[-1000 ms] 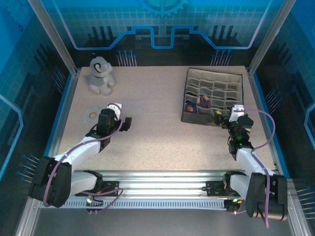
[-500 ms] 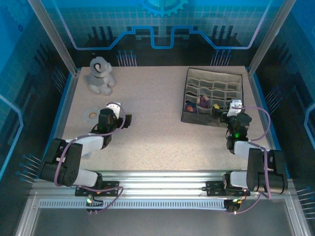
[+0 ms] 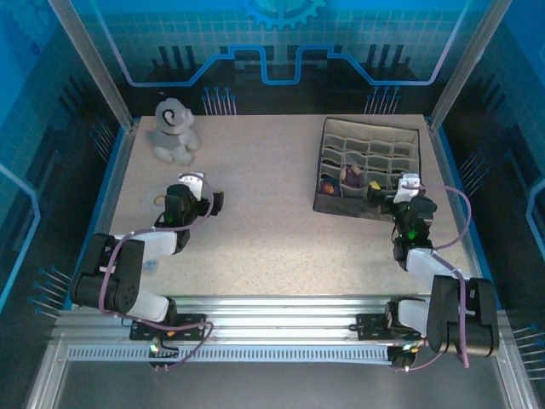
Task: Roll the socks
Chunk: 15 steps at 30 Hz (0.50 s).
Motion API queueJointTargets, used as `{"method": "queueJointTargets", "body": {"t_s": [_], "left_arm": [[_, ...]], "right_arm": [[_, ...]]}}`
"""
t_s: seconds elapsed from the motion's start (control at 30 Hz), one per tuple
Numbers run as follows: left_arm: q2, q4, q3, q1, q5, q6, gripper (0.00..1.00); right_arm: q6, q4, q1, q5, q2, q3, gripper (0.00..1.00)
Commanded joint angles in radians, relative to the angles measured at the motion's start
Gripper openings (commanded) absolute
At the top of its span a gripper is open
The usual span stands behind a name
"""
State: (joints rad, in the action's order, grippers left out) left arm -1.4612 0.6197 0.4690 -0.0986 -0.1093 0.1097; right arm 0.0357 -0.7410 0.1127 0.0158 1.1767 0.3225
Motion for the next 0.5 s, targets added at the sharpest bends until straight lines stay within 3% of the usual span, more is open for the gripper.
{"method": "queueJointTargets", "body": {"t_s": [0.0, 0.47], "left_arm": [[-0.023, 0.003, 0.040, 0.028, 0.058, -0.019, 0.99], [-0.058, -0.076, 0.102, 0.080, 0.154, -0.049, 0.99]], "right_arm": [[-0.039, 0.037, -0.037, 0.021, -0.019, 0.001, 1.00], [-0.024, -0.007, -0.097, 0.009, 0.058, -0.006, 1.00]]}}
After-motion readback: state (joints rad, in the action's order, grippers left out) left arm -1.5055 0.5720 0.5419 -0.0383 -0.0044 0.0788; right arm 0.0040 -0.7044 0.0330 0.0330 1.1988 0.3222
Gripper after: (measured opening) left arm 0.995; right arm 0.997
